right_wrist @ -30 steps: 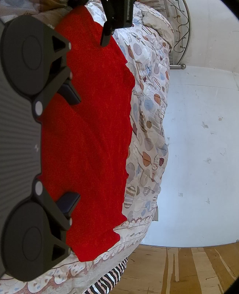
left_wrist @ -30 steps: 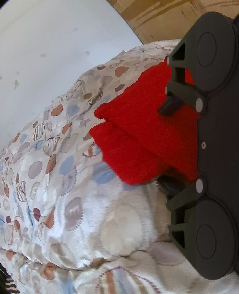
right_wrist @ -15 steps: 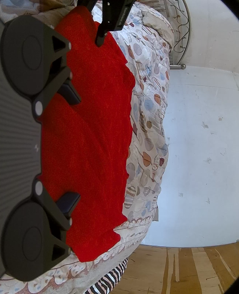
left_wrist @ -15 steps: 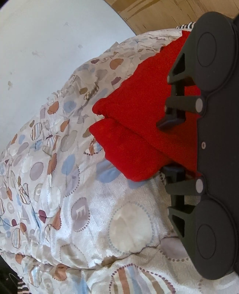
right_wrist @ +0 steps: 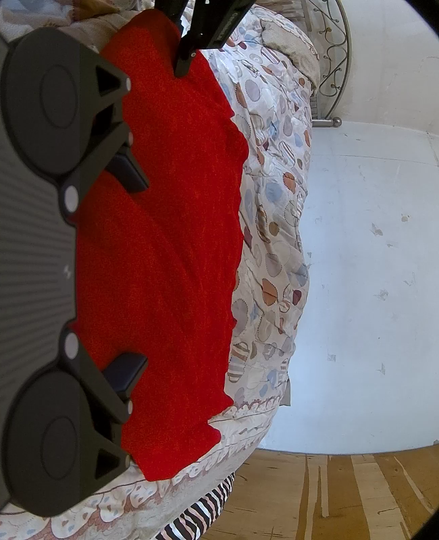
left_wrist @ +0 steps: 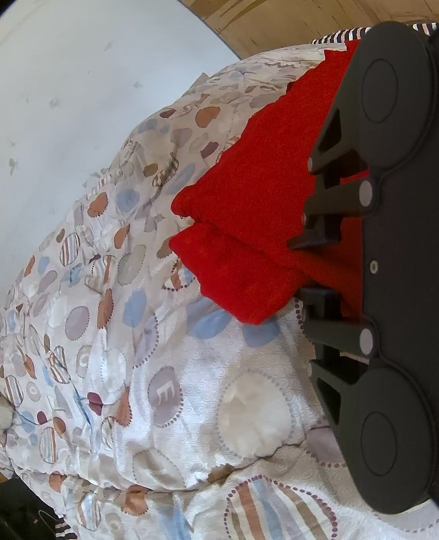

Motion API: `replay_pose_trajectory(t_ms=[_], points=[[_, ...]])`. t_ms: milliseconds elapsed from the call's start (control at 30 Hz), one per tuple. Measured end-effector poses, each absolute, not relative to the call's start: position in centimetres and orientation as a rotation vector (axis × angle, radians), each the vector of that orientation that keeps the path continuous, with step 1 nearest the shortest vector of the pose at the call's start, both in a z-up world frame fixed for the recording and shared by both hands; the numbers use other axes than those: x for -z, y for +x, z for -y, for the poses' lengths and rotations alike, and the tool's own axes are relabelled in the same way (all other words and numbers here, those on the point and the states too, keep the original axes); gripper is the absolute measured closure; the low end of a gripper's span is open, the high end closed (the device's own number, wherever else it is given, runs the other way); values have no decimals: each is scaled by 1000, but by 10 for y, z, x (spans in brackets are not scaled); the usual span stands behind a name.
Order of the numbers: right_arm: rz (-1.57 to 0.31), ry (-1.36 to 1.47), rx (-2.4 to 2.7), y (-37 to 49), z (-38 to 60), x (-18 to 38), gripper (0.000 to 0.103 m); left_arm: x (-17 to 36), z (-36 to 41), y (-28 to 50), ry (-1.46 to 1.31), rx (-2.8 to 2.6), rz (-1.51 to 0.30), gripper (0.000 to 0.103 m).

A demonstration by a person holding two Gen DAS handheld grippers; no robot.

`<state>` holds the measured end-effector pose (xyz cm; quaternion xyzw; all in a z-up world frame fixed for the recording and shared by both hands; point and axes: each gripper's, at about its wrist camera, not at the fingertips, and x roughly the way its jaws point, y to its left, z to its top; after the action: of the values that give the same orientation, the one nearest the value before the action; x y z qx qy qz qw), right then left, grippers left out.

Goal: Fold small clothes
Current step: 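Lift the sweater end with the left tool, fold it over, and release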

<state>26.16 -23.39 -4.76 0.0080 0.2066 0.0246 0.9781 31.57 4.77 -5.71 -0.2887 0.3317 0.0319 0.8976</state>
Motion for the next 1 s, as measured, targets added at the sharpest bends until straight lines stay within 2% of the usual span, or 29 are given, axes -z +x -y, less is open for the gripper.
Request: replay_pose_trajectory(t_ms=[500,833,933,1000], points=[[-479,68,-70,250,261,16,0,14,-19,323,-461,-11,-642,88],[-489,108,81,195,325,-9,0,-49,87,332,-263,149,-575,91],[-485,140,174,175,354,-14,0,-59,126,325,-214,252,-563,98],[-493,155,238,164,372,-12,0,-58,151,320,-191,320,-589,98]])
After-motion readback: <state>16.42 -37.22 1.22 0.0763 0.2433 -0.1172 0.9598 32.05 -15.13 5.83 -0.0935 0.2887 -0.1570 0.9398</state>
